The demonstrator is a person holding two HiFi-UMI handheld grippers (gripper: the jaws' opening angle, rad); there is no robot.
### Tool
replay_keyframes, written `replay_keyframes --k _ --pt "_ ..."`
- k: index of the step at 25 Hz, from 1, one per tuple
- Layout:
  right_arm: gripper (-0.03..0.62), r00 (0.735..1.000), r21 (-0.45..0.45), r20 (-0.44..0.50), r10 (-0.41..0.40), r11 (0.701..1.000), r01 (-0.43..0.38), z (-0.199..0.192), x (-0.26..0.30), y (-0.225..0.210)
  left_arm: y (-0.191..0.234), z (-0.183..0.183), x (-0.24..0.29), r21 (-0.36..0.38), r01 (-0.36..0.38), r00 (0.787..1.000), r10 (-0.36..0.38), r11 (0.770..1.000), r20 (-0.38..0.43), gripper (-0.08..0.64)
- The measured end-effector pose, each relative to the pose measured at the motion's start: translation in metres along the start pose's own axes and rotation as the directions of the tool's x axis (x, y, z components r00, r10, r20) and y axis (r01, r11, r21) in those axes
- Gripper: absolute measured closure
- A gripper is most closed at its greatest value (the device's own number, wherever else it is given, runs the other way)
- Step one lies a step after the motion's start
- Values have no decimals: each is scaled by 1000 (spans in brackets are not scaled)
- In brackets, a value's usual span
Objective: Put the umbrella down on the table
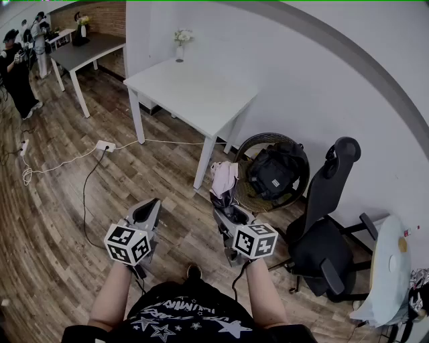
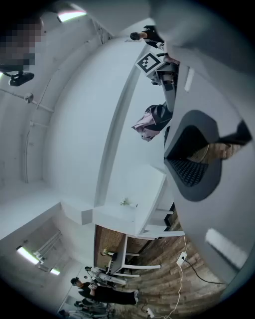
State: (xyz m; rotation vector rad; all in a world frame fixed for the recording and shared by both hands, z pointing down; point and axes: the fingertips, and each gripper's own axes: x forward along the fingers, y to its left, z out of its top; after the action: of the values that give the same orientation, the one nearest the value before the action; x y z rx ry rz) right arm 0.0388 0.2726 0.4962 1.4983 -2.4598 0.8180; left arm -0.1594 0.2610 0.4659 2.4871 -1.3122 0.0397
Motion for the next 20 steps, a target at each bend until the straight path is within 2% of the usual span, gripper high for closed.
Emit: replay_keyframes --k 10,20 --pt "360 1000 7 -18 -11 1000 11 -6 4 -2 33 -17 -7 -47 -68 997 66 997 -51 557" --pt "360 999 28 -41 -12 1000 13 -7 17 -31 34 -27 12 -47 -95 992 91 994 -84 557"
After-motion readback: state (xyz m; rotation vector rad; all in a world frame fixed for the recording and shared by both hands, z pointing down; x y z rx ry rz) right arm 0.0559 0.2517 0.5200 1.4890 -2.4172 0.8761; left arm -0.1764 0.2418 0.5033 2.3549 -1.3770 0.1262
